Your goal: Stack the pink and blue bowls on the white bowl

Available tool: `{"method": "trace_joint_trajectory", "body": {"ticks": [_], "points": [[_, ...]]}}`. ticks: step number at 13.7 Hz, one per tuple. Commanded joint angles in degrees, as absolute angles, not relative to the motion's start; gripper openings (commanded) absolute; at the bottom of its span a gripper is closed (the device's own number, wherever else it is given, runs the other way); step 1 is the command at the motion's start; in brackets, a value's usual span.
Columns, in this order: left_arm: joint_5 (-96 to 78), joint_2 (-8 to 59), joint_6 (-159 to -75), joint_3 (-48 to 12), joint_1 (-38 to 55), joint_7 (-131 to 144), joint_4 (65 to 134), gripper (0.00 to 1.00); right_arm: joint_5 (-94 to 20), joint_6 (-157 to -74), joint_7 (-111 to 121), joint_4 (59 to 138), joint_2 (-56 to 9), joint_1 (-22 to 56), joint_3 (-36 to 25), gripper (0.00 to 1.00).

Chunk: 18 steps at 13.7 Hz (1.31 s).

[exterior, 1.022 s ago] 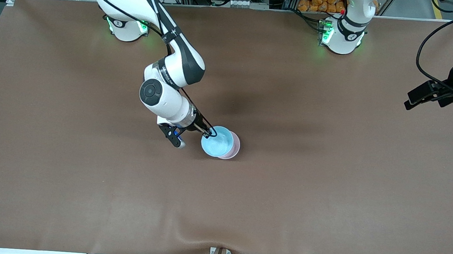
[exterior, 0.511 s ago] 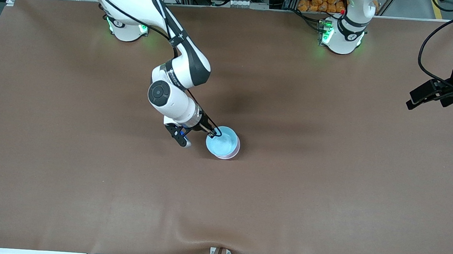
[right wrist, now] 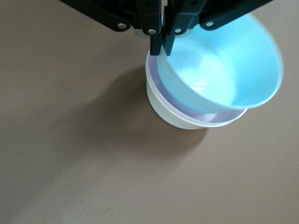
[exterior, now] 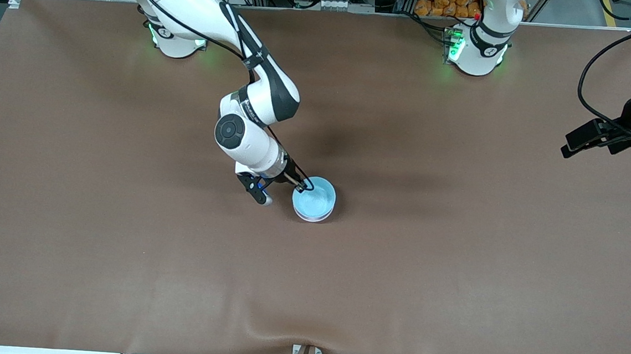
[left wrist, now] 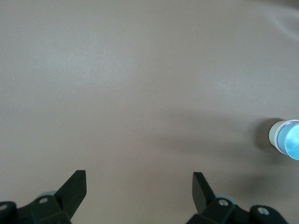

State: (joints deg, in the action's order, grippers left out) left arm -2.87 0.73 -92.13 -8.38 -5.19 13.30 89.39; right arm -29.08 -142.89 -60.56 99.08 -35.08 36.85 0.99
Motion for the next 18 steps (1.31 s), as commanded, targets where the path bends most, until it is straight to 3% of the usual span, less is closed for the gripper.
{"method": "trace_joint_trajectory", "body": {"ticks": [1,5,13,18], "points": [[-1.76,1.14,-91.41,-8.88,-5.45,12.31,88.06,1.00,-30.41,-142.56,-61.17,97.73,-35.86,37.62,0.26,1.00],[-1.76,1.05,-91.41,-9.05,-5.54,12.22,88.07,1.00,-29.36,-139.42,-59.25,97.73,-31.49,35.52,-1.48,1.00],[-1.76,0.70,-90.53,-8.70,-5.71,12.31,88.42,1.00,-27.34,-111.38,-24.38,98.61,-19.44,20.41,-10.89,1.00],[-1.85,0.62,-89.38,-8.70,-5.71,12.48,88.07,1.00,-12.75,-102.77,-13.12,98.61,-12.14,14.43,-12.22,1.00]]}}
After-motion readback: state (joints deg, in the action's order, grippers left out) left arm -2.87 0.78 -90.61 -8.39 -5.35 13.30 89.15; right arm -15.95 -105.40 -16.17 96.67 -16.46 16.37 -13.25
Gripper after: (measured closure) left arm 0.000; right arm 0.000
